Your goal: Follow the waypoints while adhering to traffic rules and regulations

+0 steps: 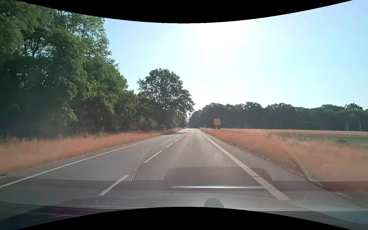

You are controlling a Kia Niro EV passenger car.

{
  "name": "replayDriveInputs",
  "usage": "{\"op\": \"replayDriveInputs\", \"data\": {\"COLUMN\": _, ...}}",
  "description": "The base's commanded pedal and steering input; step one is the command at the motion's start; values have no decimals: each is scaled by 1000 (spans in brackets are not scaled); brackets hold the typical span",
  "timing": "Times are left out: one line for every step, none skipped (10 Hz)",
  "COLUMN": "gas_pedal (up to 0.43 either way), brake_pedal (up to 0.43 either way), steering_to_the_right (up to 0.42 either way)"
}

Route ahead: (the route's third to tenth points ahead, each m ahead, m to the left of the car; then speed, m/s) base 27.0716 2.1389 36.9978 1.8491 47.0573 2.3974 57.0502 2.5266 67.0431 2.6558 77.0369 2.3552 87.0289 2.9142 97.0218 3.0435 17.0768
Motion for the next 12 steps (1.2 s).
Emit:
{"op": "replayDriveInputs", "data": {"gas_pedal": 0, "brake_pedal": 0, "steering_to_the_right": -2}}
{"op": "replayDriveInputs", "data": {"gas_pedal": 0, "brake_pedal": 0, "steering_to_the_right": -3}}
{"op": "replayDriveInputs", "data": {"gas_pedal": 0, "brake_pedal": 0, "steering_to_the_right": -3}}
{"op": "replayDriveInputs", "data": {"gas_pedal": 0, "brake_pedal": 0, "steering_to_the_right": -5}}
{"op": "replayDriveInputs", "data": {"gas_pedal": 0, "brake_pedal": 0, "steering_to_the_right": -5}}
{"op": "replayDriveInputs", "data": {"gas_pedal": 0, "brake_pedal": 0, "steering_to_the_right": -4}}
{"op": "replayDriveInputs", "data": {"gas_pedal": 0, "brake_pedal": 0, "steering_to_the_right": -5}}
{"op": "replayDriveInputs", "data": {"gas_pedal": 0, "brake_pedal": 0, "steering_to_the_right": -5}}
{"op": "replayDriveInputs", "data": {"gas_pedal": 0, "brake_pedal": 0, "steering_to_the_right": -5}}
{"op": "replayDriveInputs", "data": {"gas_pedal": 0, "brake_pedal": 6, "steering_to_the_right": -6}}
{"op": "replayDriveInputs", "data": {"gas_pedal": 0, "brake_pedal": 24, "steering_to_the_right": -7}}
{"op": "replayDriveInputs", "data": {"gas_pedal": 0, "brake_pedal": 49, "steering_to_the_right": -7}}
